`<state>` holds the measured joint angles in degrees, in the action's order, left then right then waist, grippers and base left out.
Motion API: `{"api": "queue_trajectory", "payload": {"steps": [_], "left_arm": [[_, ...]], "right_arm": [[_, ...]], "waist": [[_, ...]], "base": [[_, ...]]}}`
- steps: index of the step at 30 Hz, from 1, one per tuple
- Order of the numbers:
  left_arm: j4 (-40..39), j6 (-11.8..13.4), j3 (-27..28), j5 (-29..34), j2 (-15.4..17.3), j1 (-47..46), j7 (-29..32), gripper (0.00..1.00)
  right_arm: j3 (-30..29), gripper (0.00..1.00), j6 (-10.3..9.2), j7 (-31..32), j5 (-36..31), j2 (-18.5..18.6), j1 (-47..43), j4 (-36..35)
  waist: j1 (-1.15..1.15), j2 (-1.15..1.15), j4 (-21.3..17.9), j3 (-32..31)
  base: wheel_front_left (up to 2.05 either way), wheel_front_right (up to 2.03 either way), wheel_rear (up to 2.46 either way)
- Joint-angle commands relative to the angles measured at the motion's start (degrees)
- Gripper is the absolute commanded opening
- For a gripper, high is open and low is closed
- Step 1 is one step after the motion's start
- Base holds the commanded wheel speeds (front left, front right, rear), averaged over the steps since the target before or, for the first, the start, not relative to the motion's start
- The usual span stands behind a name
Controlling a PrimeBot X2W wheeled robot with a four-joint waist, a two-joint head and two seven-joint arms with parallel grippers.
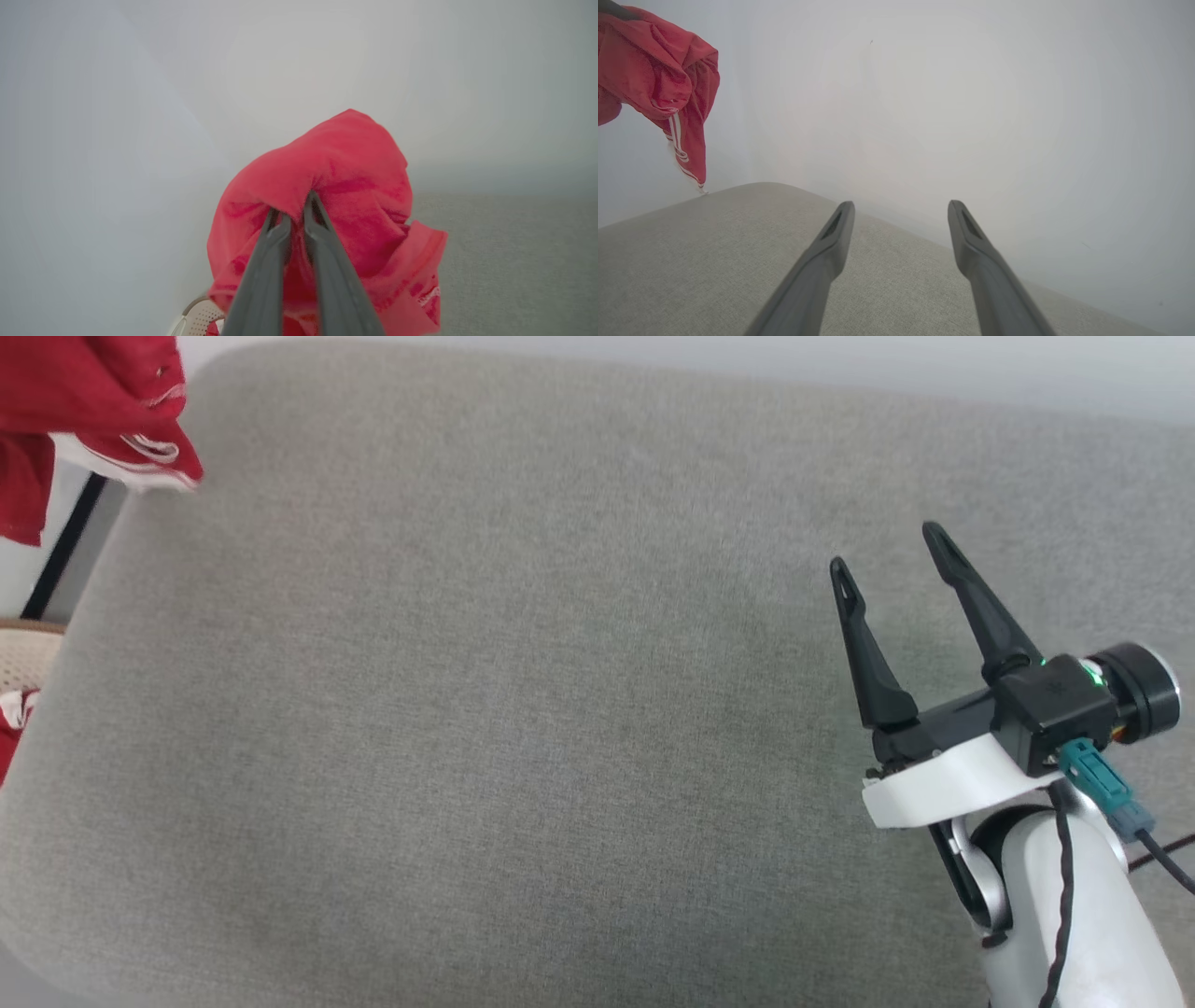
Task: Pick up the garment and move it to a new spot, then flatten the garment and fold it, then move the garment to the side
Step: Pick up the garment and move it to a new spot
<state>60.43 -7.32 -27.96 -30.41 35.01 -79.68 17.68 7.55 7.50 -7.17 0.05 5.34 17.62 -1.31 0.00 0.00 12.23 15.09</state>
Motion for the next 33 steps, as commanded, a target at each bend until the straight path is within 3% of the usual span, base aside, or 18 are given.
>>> {"api": "queue_trajectory", "payload": {"steps": [1, 13, 25, 33], "left_arm": [[-0.77, -0.1, -0.7, -0.45, 0.43, -0.6, 0.32, 0.0], [-13.76, -0.11, -10.66, -4.11, 1.86, -0.59, 6.77, 0.0], [-30.42, -0.08, -16.35, -8.17, 2.03, 0.32, 15.48, 0.0], [-43.36, 2.29, -18.56, -12.41, 2.53, 6.44, 25.21, 0.0]], "right_arm": [[-0.12, 1.0, -0.02, -0.56, 0.33, -0.3, -0.85, 0.54], [-6.85, 1.0, -0.02, -3.6, 0.1, -1.85, -4.04, 0.94], [-11.78, 1.0, -0.02, -5.54, 0.78, -2.51, -6.66, 0.53], [-12.68, 1.0, -0.02, -6.67, 3.58, -2.48, -7.28, 1.22]], "waist": [[0.0, 0.0, 0.0, -1.4], [0.0, 0.0, -3.51, -5.44], [0.0, 0.0, -10.99, -6.04], [0.0, 0.0, -16.5, -4.0]], "base": [[0.0, 0.0, 0.0], [0.0, 0.0, 0.0], [0.0, 0.0, 0.0], [0.0, 0.0, 0.0]]}}
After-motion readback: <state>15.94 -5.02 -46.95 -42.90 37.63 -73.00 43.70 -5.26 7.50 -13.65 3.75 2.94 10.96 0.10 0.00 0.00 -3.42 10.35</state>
